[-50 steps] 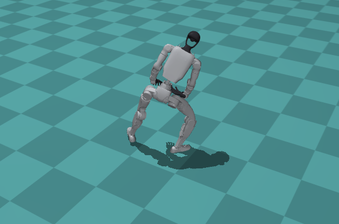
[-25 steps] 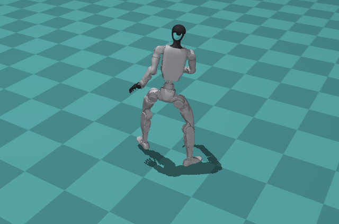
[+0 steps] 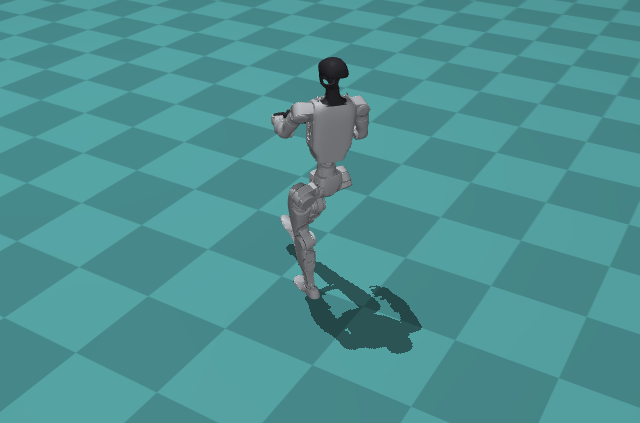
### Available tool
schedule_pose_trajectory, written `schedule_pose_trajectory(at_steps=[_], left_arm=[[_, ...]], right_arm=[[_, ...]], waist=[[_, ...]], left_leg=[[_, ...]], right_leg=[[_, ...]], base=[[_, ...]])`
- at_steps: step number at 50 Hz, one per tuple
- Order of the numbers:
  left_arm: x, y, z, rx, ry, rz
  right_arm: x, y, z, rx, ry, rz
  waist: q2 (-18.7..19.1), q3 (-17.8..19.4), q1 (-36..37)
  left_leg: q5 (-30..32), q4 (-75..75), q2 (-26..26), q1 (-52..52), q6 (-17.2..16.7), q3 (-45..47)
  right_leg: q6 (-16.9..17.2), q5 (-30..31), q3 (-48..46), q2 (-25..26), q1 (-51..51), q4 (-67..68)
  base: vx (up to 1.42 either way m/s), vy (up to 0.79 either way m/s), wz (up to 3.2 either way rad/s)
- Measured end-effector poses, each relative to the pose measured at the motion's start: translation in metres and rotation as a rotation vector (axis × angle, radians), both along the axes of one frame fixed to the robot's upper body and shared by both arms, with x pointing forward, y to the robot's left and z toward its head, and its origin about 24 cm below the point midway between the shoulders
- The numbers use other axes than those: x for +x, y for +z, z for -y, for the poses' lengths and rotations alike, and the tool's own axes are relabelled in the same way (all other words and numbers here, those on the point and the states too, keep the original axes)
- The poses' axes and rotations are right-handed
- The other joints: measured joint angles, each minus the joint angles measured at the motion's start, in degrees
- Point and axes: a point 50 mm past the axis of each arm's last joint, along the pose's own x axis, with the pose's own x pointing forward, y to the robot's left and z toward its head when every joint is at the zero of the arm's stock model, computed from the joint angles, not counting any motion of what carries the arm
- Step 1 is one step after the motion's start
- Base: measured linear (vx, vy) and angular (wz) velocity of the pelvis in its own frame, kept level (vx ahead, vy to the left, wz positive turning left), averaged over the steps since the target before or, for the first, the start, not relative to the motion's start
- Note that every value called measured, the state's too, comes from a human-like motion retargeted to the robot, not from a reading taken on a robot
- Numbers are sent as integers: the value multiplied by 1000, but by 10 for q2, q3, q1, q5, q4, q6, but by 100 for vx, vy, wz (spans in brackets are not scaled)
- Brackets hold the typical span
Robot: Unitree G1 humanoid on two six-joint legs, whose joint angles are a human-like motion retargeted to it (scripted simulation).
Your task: Kungfu
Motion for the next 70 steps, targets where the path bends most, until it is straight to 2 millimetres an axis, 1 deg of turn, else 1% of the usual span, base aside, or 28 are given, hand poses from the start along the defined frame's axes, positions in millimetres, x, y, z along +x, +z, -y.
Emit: schedule_pose_trajectory(at_steps=[3, 5, 8, 10, 15, 19, 23, 26, 28, 30, 31, 33, 35, 36, 37, 38, 39, 40, 42, 44, 48, 51, 55, 57, 60, 65, 67, 70], left_arm=[[-16, -25, 48, -123, 35, -190], [-26, -37, 63, -166, 77, -263], [-40, -54, 73, -138, 73, -325], [-48, -63, 73, -120, 75, -354], [-59, -74, 69, -116, 108, -390], [-60, -74, 58, -173, 214, -403], [-56, -72, 38, -277, 456, -418], [-48, -64, 16, -367, 662, -392], [-38, -46, 0, -451, 782, -312], [-26, -9, -15, -570, 888, -138], [-24, 19, -23, -649, 928, 6], [-31, 75, -36, -828, 973, 308], [-52, 127, -44, -1003, 949, 609], [-64, 150, -42, -1071, 907, 748], [-77, 169, -41, -1140, 868, 867], [-87, 183, -40, -1202, 845, 953], [-97, 195, -40, -1273, 842, 1019], [-107, 204, -42, -1351, 846, 1074], [-119, 215, -51, -1466, 898, 1140], [-121, 216, -54, -1482, 943, 1144], [-112, 210, -54, -1374, 990, 1115], [-106, 206, -53, -1340, 1022, 1041], [-94, 204, -57, -1323, 1081, 906], [-86, 200, -62, -1303, 1122, 832], [-74, 191, -74, -1277, 1204, 744], [-58, 164, -107, -1226, 1442, 641], [-55, 152, -123, -1115, 1561, 686], [-55, 142, -142, -850, 1662, 870]], right_arm=[[-22, -30, 5, 203, -381, 83], [-37, -49, 15, 201, -532, 105], [-53, -70, 15, 158, -468, 16], [-60, -78, 17, 142, -405, -36], [-59, -78, 21, 107, -345, -72], [-47, -70, 8, 109, -264, -60], [-31, -60, -16, 99, -92, -43], [-18, -45, -37, 68, 96, -12], [-6, -20, -47, 31, 232, 65], [4, 22, -54, -46, 357, 215], [3, 49, -58, -109, 424, 334], [-15, 108, -62, -260, 552, 619], [-53, 155, -63, -424, 649, 932], [-70, 170, -63, -482, 668, 1062], [-87, 181, -64, -533, 682, 1177], [-98, 187, -66, -564, 688, 1265], [-108, 191, -68, -592, 687, 1348], [-116, 194, -70, -617, 681, 1429], [-121, 193, -76, -628, 672, 1533], [-117, 190, -80, -587, 670, 1545], [-99, 184, -83, -481, 612, 1484], [-86, 178, -83, -441, 579, 1433], [-69, 170, -86, -419, 521, 1344], [-59, 167, -89, -399, 484, 1260], [-46, 164, -94, -324, 447, 1109], [-33, 163, -84, -143, 416, 932], [-25, 159, -74, -131, 364, 869], [-14, 149, -54, -184, 268, 790]], waist=[[-1, 34, -34], [-2, 50, -56], [0, 62, -85], [2, 62, -98], [15, 30, -73], [12, -24, 2], [-23, -85, 112], [-69, -103, 210], [-89, -92, 267], [-97, -68, 311], [-106, -57, 334], [-127, -43, 382], [-161, -48, 427], [-173, -56, 453], [-184, -62, 474], [-193, -64, 486], [-197, -63, 493], [-198, -60, 497], [-187, -59, 491], [-173, -61, 480], [-149, -60, 441], [-139, -63, 422], [-117, -65, 406], [-108, -64, 387], [-90, -62, 344], [-55, -74, 266], [-47, -84, 242], [-52, -107, 193]], left_leg=[[-10, -9, 18, 58, 0, -6], [-4, -21, 4, 86, 22, 5], [1, -27, -1, 105, 35, 5], [3, -31, 1, 111, 37, 8], [0, -36, 8, 85, 33, 9], [-7, -36, 3, 32, 26, 15], [-15, -19, 2, -53, 11, 53], [-32, 34, 20, -130, -8, 83], [-52, 90, 39, -175, -14, 88], [-80, 152, 57, -212, -17, 73], [-97, 188, 64, -232, -20, 65], [-132, 269, 80, -281, -23, 56], [-172, 348, 93, -339, -20, 56], [-185, 384, 128, -378, -35, 36], [-197, 418, 161, -412, -51, 15], [-203, 444, 187, -438, -65, -8], [-208, 464, 199, -456, -69, -18], [-212, 480, 205, -471, -68, -23], [-219, 491, 215, -480, -60, -16], [-223, 493, 224, -476, -53, -2], [-208, 463, 236, -459, -57, 5], [-191, 425, 245, -440, -63, 29], [-159, 364, 283, -405, -78, 70], [-140, 331, 288, -374, -77, 100], [-114, 276, 285, -322, -81, 141], [-59, 174, 308, -246, -106, 193], [-36, 140, 321, -219, -115, 219], [15, 89, 333, -188, -116, 263]], right_leg=[[0, -40, 39, 50, -41, -57], [0, -72, 31, 32, -65, -71], [-25, -83, -13, 23, -87, -51], [-37, -76, -38, 15, -88, -35], [-81, -62, 39, 24, -53, -11], [-60, -98, 11, -10, 3, 38], [-43, -124, 0, -61, 61, 106], [-44, -132, -20, -113, 128, 131], [-57, -126, -41, -142, 193, 135], [-73, -112, -73, -153, 271, 125], [-75, -101, -92, -158, 309, 113], [-74, -65, -123, -164, 378, 87], [-45, -2, -129, -160, 426, 57], [-18, 10, -128, -119, 426, 37], [0, 4, -126, -80, 424, 22], [0, -39, -121, -42, 421, 13], [0, -73, -126, -27, 417, 9], [0, -101, -136, -23, 414, 6], [0, -145, -177, -44, 402, 21], [0, -167, -180, -55, 395, 33], [0, -184, -148, -47, 385, 44], [0, -187, -154, -62, 375, 38], [0, -189, -193, -82, 348, 39], [0, -194, -215, -107, 338, 51], [-8, -203, -233, -150, 322, 86], [-31, -239, -179, -148, 260, 147], [-50, -265, -167, -143, 246, 155], [-65, -300, -103, -117, 209, 164]], base=[[28, -10, 11], [15, 30, -28], [9, 13, -11], [8, 2, -8], [4, 2, -22], [0, 2, -63], [-9, 3, -89], [-19, -11, -77], [-26, -30, -19], [-32, -42, 29], [-25, -51, 41], [-5, -53, 27], [10, -58, -10], [-3, -87, -59], [-18, -110, -78], [-24, -92, -58], [-28, -65, -38], [-29, -24, -39], [-27, 8, -55], [-31, 11, -57], [-32, -9, -15], [-36, -11, -51], [-52, -19, -110], [-46, -5, -89], [-50, -14, -66], [-50, -27, -77], [-47, -47, -87], [-41, -60, -71]])
